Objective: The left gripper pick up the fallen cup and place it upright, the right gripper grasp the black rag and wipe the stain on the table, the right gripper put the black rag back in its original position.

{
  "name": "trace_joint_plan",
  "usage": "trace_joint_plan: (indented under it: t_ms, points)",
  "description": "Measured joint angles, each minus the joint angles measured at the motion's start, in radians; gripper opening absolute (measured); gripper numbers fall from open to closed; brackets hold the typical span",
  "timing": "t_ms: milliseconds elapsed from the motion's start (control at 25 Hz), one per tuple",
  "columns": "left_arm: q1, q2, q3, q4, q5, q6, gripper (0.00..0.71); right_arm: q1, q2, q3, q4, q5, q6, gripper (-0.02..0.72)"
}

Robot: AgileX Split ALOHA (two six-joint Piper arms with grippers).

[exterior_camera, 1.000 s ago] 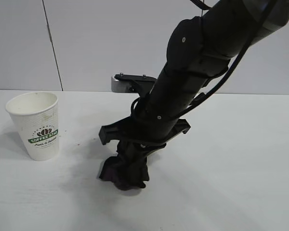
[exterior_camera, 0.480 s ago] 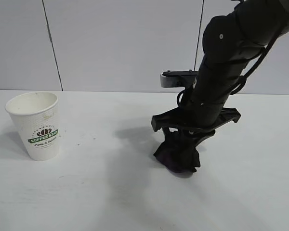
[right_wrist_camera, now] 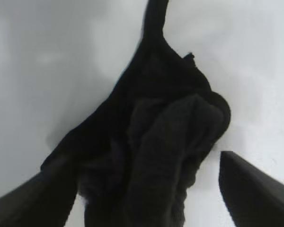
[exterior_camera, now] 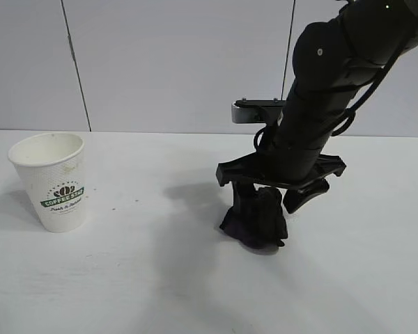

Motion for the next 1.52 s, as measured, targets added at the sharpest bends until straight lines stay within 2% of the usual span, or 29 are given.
trace_joint_plan:
  t_ms: [160,360,520,680,840,1080,1240,1400,1520]
  points:
    - [0.000,0.000,0.000,0.000,0.000,0.000,0.617,-0.102,-0.087,0.000,-0.056,0.016,0.017,0.610]
    - [0.000,0.000,0.000,0.000,0.000,0.000,0.617,-0.301,-0.179,0.000,-0.153,0.103,0.037,0.610]
    - [0.000,0.000,0.000,0.000,0.000,0.000,0.617,-0.447,-0.290,0.000,-0.192,0.189,0.031,0.610]
    - [0.000,0.000,0.000,0.000,0.000,0.000,0.617,-0.549,-0.484,0.000,-0.201,0.225,0.018,0.610]
    - [0.000,0.000,0.000,0.000,0.000,0.000,0.617,-0.563,-0.712,0.000,-0.217,0.304,-0.008,0.610]
    - [0.000,0.000,0.000,0.000,0.000,0.000,0.617,-0.563,-1.144,0.000,-0.217,0.481,-0.012,0.610]
    - [0.000,0.000,0.000,0.000,0.000,0.000,0.617,-0.563,-1.431,-0.003,-0.212,0.530,-0.005,0.610]
    - [0.000,0.000,0.000,0.000,0.000,0.000,0.617,-0.563,-1.641,-0.004,-0.162,0.568,-0.002,0.610]
    - [0.000,0.000,0.000,0.000,0.000,0.000,0.617,-0.563,-1.761,0.018,-0.089,0.611,-0.012,0.610]
